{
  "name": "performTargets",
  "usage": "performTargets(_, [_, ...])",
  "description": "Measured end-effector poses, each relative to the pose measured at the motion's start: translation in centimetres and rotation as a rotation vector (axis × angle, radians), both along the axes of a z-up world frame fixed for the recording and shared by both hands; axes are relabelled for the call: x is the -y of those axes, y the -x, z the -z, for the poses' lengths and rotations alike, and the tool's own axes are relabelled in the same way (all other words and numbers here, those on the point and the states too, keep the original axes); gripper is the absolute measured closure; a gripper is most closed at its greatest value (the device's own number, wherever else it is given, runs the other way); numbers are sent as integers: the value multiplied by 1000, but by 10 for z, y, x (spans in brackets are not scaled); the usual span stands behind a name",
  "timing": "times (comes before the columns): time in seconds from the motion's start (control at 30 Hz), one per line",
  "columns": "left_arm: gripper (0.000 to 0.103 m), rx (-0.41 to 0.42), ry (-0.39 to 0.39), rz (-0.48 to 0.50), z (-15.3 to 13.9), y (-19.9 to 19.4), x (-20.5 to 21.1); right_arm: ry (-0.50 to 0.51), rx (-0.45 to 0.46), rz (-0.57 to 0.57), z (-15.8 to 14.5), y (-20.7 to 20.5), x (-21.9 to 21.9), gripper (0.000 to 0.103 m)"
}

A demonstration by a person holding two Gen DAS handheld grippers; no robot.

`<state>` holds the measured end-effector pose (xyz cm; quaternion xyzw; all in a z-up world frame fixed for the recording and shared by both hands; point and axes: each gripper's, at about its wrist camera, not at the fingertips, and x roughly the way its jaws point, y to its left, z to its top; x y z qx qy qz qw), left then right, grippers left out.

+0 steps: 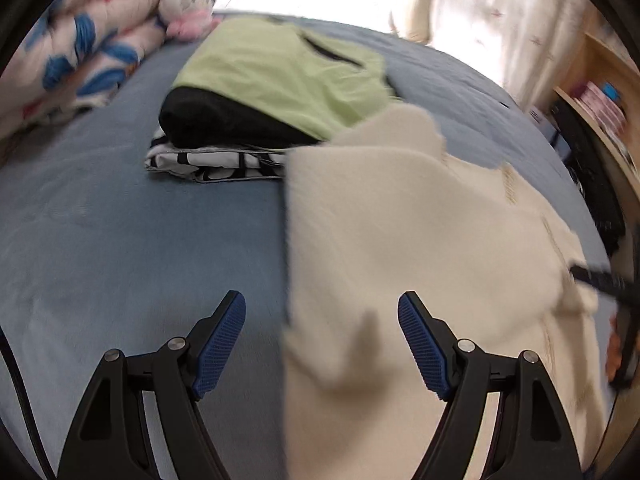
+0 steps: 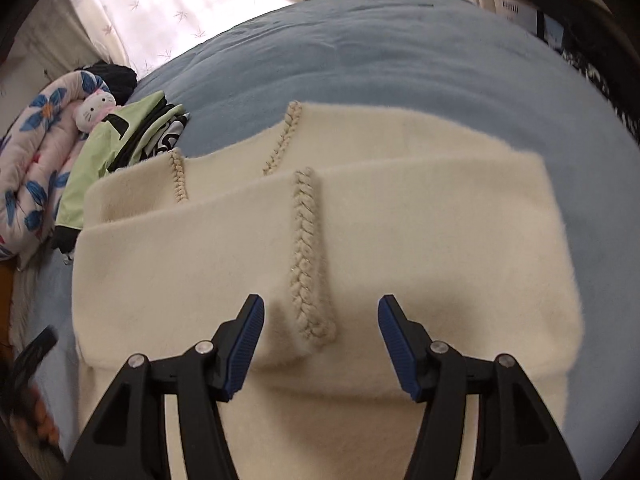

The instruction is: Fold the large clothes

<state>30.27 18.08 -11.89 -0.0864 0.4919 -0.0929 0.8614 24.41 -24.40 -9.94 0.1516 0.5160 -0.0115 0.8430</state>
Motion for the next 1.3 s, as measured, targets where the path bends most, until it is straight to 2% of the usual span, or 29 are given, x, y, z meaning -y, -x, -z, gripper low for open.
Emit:
performTargets(0.1, [26,-61,95,-12,20,-41,-21,-32,9,-5,2,-11,-3,43])
performTargets(0.27, [26,-152,238,11,54,-77,-32,-71,-11,-4,20,-44,-13,43])
performTargets(0.47, [12,-129,310,65,68,-92,-29,-25,6,-44,29,-58,-29,42])
performTargets(0.53, [11,-127,341,66,69,-93,-28,-18,14,-68,30,-56,-32,51])
performTargets(0.57, [11,-128,356,66,69,-96,-27,-27,11,-86,30,-55,-34,69])
performTargets(0.6, [11,-131,375,68,68,-97,-24,-20,13,-85,28,-53,-33,79])
performTargets(0.67, [31,-137,429,81,65,-100,-16,-29,32,-85,23,-45,-32,86])
performTargets(0.7, [53,-131,432,83,61,-102,-11,-30,46,-79,19,-40,-31,87])
performTargets(0.77, [73,-84,322,51,46,-99,4,-25,69,-65,13,-30,-31,87])
performTargets(0.8, [90,-43,247,42,34,-96,12,-24,86,-55,8,-24,-31,88])
performTargets(0.9, [91,86,103,23,-4,-77,31,-36,160,-17,-8,-4,-31,88])
performTargets(1.0, [92,243,-36,20,-37,-55,51,13,235,12,-16,6,-39,88])
performTargets(1.03, [92,311,-109,18,-46,-47,63,31,236,34,-12,4,-40,88])
performTargets(1.1, [92,367,-212,-9,-46,-43,81,24,180,78,6,-11,-38,88])
performTargets(1.17, [92,352,-284,-36,-35,-50,87,2,89,106,32,-29,-35,88])
performTargets(1.2, [91,327,-326,-49,-24,-54,91,0,74,116,39,-34,-35,86])
performTargets(1.23, [91,286,-377,-67,-7,-61,96,5,75,120,39,-37,-35,85])
performTargets(1.3, [87,220,-422,-72,16,-78,90,-8,56,109,33,-40,-34,80])
